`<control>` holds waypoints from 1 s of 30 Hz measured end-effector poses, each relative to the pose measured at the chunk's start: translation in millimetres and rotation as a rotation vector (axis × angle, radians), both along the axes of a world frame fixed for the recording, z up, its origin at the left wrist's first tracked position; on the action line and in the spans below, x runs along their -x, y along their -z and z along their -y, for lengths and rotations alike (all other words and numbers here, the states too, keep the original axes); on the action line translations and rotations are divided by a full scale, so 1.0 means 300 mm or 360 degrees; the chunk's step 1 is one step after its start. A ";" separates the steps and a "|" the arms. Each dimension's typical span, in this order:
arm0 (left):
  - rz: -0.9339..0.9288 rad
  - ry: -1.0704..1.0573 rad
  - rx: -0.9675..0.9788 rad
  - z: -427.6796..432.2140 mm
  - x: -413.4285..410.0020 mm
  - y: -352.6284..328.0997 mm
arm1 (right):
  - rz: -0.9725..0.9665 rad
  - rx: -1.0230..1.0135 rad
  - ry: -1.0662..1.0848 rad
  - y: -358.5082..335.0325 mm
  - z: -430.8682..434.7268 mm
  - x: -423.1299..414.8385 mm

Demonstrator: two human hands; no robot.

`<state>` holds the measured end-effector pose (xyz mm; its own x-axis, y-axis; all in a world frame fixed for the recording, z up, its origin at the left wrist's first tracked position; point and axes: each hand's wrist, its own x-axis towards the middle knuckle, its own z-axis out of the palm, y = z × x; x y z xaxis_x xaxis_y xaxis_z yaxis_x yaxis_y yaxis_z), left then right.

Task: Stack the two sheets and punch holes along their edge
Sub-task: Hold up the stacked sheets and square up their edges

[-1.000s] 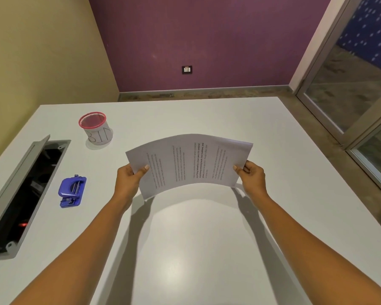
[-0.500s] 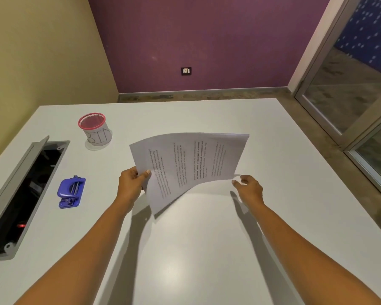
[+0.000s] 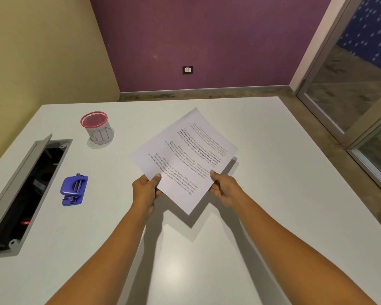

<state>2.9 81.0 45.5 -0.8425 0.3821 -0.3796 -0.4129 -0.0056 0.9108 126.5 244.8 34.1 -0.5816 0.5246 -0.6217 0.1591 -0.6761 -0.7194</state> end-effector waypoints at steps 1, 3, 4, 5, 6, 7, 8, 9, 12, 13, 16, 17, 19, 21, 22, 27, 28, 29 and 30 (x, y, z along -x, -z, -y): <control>0.0022 0.0017 -0.0004 0.003 -0.004 0.003 | -0.0017 -0.0009 0.0054 -0.008 -0.001 0.006; 0.0050 0.0044 0.0002 0.010 -0.007 0.010 | 0.0035 -0.0139 0.0109 -0.019 -0.006 0.012; 0.0057 0.0046 0.0018 0.013 -0.005 0.011 | 0.0072 -0.0240 0.0109 -0.021 -0.010 0.013; 0.0057 0.0039 0.0041 0.019 0.001 0.011 | 0.0099 -0.0337 0.0100 -0.023 -0.012 0.013; 0.0049 0.0029 0.0065 0.024 0.009 0.011 | 0.0122 -0.0442 0.0081 -0.024 -0.017 0.010; 0.0042 0.0016 0.0080 0.027 0.021 0.009 | 0.0137 -0.0539 0.0069 -0.026 -0.022 0.006; 0.0038 0.0002 0.0068 0.033 0.033 0.004 | 0.0146 -0.0633 0.0067 -0.032 -0.029 -0.001; 0.0032 -0.0007 0.0031 0.037 0.045 -0.004 | 0.0131 -0.0708 0.0074 -0.038 -0.037 -0.009; -0.0136 0.0054 0.0049 0.053 0.079 -0.031 | 0.0035 -0.0883 0.0070 -0.065 -0.057 -0.040; -0.0199 0.0105 0.0072 0.054 0.092 -0.038 | 0.0012 -0.0940 0.0059 -0.073 -0.063 -0.050; -0.0342 0.0340 0.0108 0.043 0.115 -0.064 | -0.0054 -0.1074 0.0025 -0.096 -0.071 -0.066; -0.0395 0.0397 0.0119 0.034 0.118 -0.074 | -0.0091 -0.1101 0.0023 -0.103 -0.069 -0.067; -0.0530 0.0435 0.0114 0.013 0.114 -0.092 | -0.0170 -0.1131 0.0041 -0.113 -0.061 -0.060; -0.0623 0.0367 0.0083 -0.007 0.108 -0.108 | -0.0229 -0.1138 0.0082 -0.119 -0.056 -0.051; -0.0645 0.0326 0.0058 -0.015 0.106 -0.115 | -0.0247 -0.1148 0.0100 -0.123 -0.056 -0.047; -0.0692 0.0242 -0.0048 -0.023 0.119 -0.131 | -0.0346 -0.1225 0.0139 -0.156 -0.064 -0.031; -0.0700 0.0241 -0.0062 -0.020 0.121 -0.130 | -0.0361 -0.1237 0.0146 -0.159 -0.066 -0.030; -0.0704 0.0241 -0.0070 -0.017 0.121 -0.127 | -0.0374 -0.1242 0.0146 -0.159 -0.067 -0.031; -0.0703 0.0247 -0.0070 -0.014 0.120 -0.122 | -0.0382 -0.1243 0.0133 -0.155 -0.067 -0.032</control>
